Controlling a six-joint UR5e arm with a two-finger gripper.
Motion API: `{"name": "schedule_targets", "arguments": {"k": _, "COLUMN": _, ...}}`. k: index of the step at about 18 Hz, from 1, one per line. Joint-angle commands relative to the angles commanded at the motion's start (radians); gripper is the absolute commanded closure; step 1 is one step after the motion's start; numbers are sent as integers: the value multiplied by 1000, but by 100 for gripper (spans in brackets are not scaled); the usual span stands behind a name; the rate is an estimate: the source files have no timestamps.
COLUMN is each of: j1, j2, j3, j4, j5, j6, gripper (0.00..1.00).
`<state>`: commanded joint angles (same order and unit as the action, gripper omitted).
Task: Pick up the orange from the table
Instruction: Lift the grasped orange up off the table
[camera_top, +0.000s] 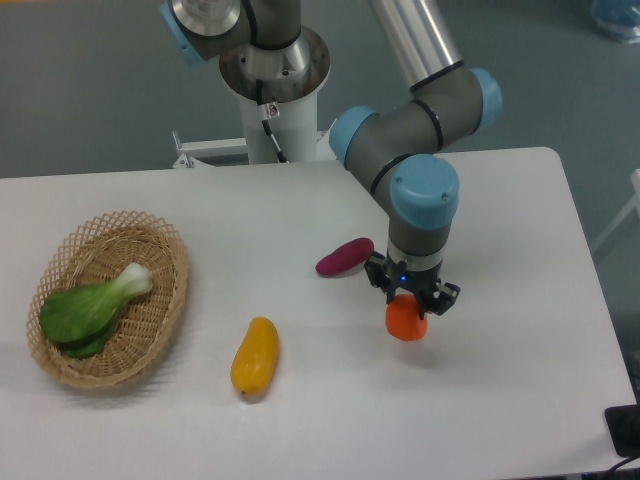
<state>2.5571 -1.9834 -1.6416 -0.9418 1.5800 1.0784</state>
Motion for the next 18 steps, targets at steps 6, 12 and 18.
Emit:
{"name": "schedule_targets", "arguments": {"k": 6, "j1": 3, "j2": -17, "j3": 46, "j4": 1, "j5": 38, "j6": 89, "gripper": 45}}
{"name": "schedule_targets", "arguments": {"k": 12, "j1": 5, "j2": -22, "j3": 72, "j4": -2, "j5": 43, "j6": 98, "gripper": 43}}
{"name": "schedule_targets", "arguments": {"k": 18, "j1": 5, "j2": -22, "j3": 74, "j4": 0, "j5": 46, "j6": 98, "gripper": 43}}
